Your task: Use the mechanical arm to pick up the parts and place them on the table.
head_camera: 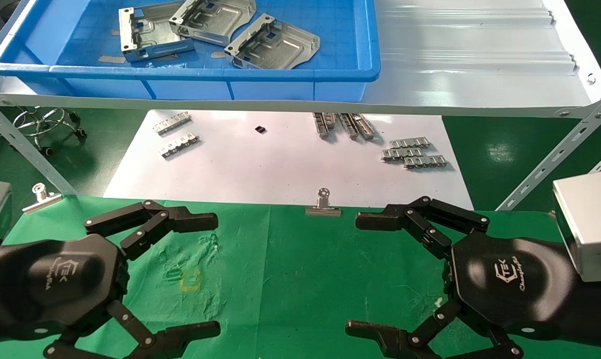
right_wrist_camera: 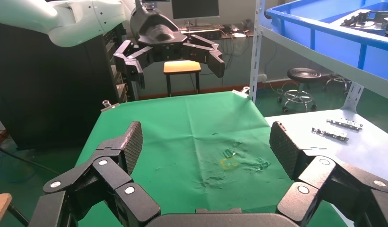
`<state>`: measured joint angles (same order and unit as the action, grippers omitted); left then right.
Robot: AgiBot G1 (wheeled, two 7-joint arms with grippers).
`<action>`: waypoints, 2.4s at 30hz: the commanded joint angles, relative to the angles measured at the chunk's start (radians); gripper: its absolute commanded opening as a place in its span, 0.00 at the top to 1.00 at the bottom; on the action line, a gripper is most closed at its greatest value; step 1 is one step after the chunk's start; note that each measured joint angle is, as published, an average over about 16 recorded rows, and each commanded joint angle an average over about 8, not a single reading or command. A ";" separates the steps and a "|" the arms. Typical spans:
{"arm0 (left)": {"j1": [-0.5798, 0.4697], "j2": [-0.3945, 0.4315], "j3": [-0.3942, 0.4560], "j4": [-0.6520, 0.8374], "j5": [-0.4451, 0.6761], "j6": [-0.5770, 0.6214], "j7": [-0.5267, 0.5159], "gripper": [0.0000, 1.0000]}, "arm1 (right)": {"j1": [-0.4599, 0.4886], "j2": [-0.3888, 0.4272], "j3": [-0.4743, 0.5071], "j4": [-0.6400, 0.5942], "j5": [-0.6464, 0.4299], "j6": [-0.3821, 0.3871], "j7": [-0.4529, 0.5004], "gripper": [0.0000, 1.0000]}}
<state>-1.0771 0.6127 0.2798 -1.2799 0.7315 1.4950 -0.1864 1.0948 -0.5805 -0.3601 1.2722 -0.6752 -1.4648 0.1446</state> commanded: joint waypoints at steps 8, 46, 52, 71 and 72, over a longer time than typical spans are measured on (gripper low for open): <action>0.000 0.000 0.000 0.000 0.000 0.000 0.000 0.00 | 0.000 0.000 0.000 0.000 0.000 0.000 0.000 0.00; -0.374 0.200 0.068 0.296 0.277 -0.427 -0.107 0.00 | 0.000 0.000 0.000 0.000 0.000 0.000 0.000 1.00; -0.508 0.225 0.138 0.394 0.430 -0.535 -0.198 0.00 | 0.000 0.000 -0.001 0.000 0.000 0.000 0.000 1.00; -0.765 0.332 0.296 0.715 0.740 -0.695 -0.450 0.72 | 0.000 0.000 -0.001 0.000 0.000 0.000 0.000 1.00; -0.772 0.336 0.303 0.724 0.751 -0.698 -0.461 0.85 | 0.000 0.000 -0.001 0.000 0.000 0.000 0.000 1.00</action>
<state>-1.8406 0.9488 0.5775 -0.5647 1.4771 0.7879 -0.6357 1.0953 -0.5804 -0.3609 1.2717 -0.6747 -1.4648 0.1442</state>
